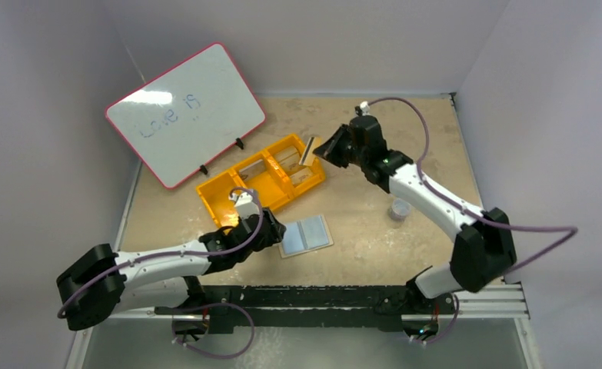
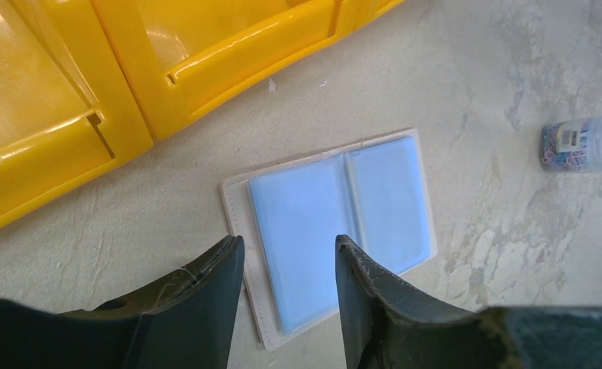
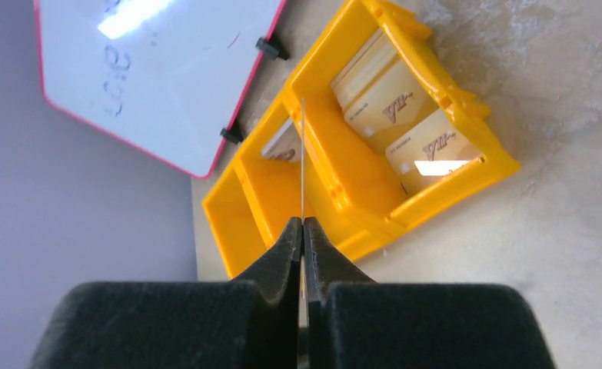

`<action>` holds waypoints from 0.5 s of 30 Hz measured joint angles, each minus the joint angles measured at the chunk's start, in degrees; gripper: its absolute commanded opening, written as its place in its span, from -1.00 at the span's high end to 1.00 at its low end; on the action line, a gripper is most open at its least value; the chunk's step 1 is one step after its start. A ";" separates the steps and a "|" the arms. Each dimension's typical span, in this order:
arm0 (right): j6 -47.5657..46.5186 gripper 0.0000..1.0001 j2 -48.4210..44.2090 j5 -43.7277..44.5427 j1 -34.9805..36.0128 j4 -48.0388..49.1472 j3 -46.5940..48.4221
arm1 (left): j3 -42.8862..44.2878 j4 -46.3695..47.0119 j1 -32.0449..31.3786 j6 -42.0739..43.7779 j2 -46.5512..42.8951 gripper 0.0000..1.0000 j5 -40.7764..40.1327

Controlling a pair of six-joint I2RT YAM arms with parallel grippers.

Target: Take the credit cards out of the card holder

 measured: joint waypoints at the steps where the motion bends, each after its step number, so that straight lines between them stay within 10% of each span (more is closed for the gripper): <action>1: 0.70 1.00 2.19 0.35 0.00 -1.33 2.62 | 0.37 -0.55 0.00 0.09 -0.72 0.05 -0.28; 15: 13.62 1.00 20.55 4.04 0.00 -19.15 21.00 | 2.99 -15.15 0.00 0.50 -14.78 -0.04 -7.76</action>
